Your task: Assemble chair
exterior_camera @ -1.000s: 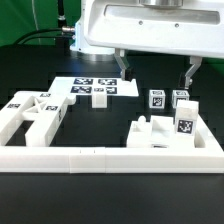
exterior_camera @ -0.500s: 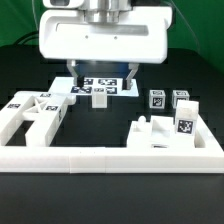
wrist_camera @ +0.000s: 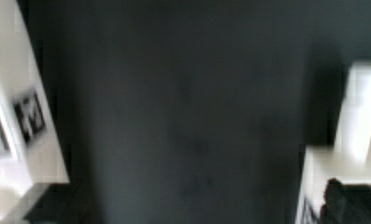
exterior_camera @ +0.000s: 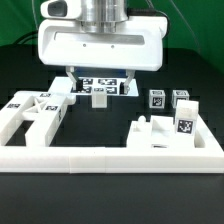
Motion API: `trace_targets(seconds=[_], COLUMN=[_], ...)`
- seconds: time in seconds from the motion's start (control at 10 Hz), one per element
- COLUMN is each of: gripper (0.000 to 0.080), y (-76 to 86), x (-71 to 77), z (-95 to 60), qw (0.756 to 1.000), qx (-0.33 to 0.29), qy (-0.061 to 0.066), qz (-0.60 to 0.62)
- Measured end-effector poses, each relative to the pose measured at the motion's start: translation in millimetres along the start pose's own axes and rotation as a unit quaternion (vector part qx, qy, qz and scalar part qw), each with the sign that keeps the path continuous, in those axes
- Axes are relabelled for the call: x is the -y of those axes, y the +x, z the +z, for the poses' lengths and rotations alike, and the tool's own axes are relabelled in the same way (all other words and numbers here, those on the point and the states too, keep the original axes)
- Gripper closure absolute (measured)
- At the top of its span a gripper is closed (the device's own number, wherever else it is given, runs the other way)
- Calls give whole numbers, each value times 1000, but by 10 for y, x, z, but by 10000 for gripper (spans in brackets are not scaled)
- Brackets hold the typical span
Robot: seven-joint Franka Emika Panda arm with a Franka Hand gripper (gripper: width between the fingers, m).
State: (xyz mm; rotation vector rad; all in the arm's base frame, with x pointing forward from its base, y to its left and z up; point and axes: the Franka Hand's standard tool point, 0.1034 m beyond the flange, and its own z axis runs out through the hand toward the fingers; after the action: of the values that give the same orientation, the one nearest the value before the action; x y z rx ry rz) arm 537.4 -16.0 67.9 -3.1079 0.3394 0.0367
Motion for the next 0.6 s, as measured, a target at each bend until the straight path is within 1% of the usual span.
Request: trace_targets(seconds=[0.1, 0.2, 0.3, 0.4, 0.5, 0.6], gripper=[151, 151, 151, 151, 151, 151], y=[36, -16, -172, -283, -361, -383], x=[-6, -54, -114, -153, -156, -150], z=[-19, 20, 77, 138, 192, 185], qw=[999, 999, 996, 993, 989, 982], qx=[35, 46, 86, 116, 147, 187], qy=[0, -1, -1, -2, -3, -4], qz=[2, -14, -24, -20, -20, -20])
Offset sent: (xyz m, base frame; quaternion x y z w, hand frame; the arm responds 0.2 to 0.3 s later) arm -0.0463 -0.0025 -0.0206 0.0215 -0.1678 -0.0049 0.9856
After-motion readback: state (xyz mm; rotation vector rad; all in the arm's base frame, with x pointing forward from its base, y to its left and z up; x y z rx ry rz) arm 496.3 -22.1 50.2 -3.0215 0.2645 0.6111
